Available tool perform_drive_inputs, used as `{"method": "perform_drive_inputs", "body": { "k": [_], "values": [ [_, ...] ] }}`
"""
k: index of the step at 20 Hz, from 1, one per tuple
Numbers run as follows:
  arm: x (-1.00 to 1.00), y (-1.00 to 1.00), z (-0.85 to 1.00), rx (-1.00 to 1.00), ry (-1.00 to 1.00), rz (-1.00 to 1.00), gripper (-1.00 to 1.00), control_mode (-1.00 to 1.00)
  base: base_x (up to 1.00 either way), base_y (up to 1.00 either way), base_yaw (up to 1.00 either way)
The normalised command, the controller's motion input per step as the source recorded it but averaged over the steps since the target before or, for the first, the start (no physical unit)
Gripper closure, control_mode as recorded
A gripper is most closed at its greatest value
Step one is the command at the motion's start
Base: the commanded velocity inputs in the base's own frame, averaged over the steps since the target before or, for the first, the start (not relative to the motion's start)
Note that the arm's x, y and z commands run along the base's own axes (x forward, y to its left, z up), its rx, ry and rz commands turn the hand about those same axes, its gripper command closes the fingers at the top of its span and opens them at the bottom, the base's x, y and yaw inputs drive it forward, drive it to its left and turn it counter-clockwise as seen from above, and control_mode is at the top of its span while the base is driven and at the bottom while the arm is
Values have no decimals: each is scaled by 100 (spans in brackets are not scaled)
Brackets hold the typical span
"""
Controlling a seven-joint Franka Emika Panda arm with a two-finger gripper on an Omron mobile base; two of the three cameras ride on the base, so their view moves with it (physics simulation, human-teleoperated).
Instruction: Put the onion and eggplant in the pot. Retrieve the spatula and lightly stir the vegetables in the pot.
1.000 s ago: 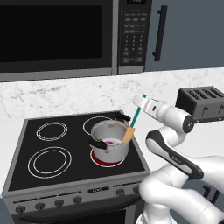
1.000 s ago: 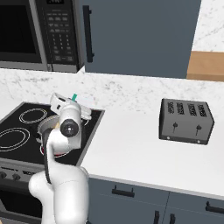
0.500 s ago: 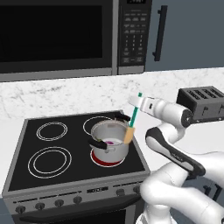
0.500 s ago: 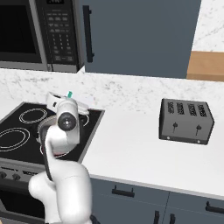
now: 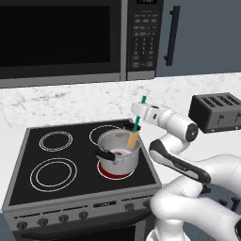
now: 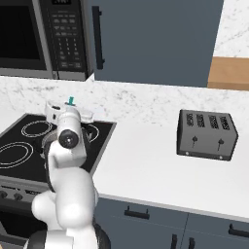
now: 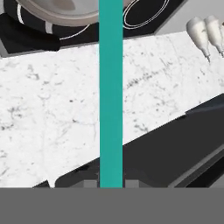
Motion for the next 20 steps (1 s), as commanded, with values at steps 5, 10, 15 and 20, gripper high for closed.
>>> {"method": "perform_drive_inputs", "body": {
  "k": [5, 10, 15, 20],
  "values": [
    [15, 23, -11, -17, 5, 4, 100, -100, 0, 0, 0],
    [6, 34, -3, -3, 0, 1, 100, -100, 0, 0, 0],
    [13, 22, -12, -1, 0, 0, 100, -100, 0, 0, 0],
    [3, 8, -31, -4, 0, 0, 100, -100, 0, 0, 0]
  ]
}}
